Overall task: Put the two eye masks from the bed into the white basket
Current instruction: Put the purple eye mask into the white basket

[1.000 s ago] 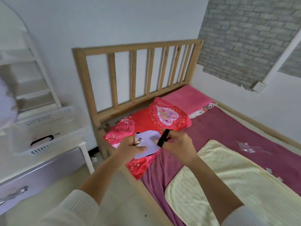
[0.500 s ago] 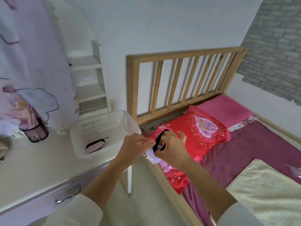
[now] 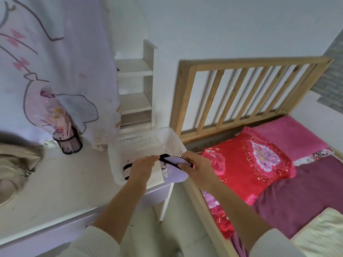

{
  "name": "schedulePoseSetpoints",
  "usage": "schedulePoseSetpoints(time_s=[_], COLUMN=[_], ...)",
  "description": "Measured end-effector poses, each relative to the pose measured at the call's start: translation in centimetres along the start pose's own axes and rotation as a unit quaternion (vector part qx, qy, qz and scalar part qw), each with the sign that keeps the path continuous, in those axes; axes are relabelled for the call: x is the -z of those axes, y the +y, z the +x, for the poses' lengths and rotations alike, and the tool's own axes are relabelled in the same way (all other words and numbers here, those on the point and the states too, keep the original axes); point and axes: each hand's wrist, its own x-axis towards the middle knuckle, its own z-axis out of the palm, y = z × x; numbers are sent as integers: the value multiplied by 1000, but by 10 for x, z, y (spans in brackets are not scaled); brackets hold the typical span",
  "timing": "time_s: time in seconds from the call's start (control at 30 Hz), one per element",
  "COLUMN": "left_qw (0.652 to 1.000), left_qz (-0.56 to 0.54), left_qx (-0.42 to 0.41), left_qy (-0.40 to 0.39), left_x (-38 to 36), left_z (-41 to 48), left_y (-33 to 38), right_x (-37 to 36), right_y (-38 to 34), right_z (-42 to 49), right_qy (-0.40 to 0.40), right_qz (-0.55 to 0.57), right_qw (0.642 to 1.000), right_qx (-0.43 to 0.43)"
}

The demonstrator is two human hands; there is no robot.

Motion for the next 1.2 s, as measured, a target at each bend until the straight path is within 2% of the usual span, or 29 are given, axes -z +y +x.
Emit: schedulePoseSetpoints(time_s=[0.1, 0.2, 0.37, 0.5, 0.6, 0.77, 0.87, 1.0, 1.1, 1.2], left_qw=[987, 966, 949, 961, 966, 966, 965, 968, 968, 952], left_qz=[-137, -229, -283, -216, -171, -163, -128, -61, 46, 200], left_qx=[80, 121, 117, 134, 143, 137, 155, 163, 161, 119], left_qy=[0, 6, 69, 106, 127, 149, 168, 180, 186, 199], left_x=[-2, -9, -25, -27, -26, -18, -18, -17, -12, -5], left_z=[21, 47, 90, 114, 124, 133, 137, 140, 143, 145], left_y=[-3, 1, 5, 5, 2, -6, -15, -29, -38, -44], right_x=[-8, -16, -23, -25, -29, -38, -48, -69, -88, -105], right_y=[9, 23, 46, 59, 71, 82, 87, 97, 106, 114], right_z=[30, 65, 124, 166, 192, 218, 226, 234, 232, 229], right_qy=[-11, -17, -11, -50, -142, -266, -248, -252, -281, -290], right_qz=[69, 146, 215, 291, 258, 219, 190, 71, 35, 23], right_qw=[997, 988, 975, 952, 953, 936, 947, 962, 954, 946], right_qx=[-13, -41, -58, -79, -73, -75, -78, -78, -100, -140])
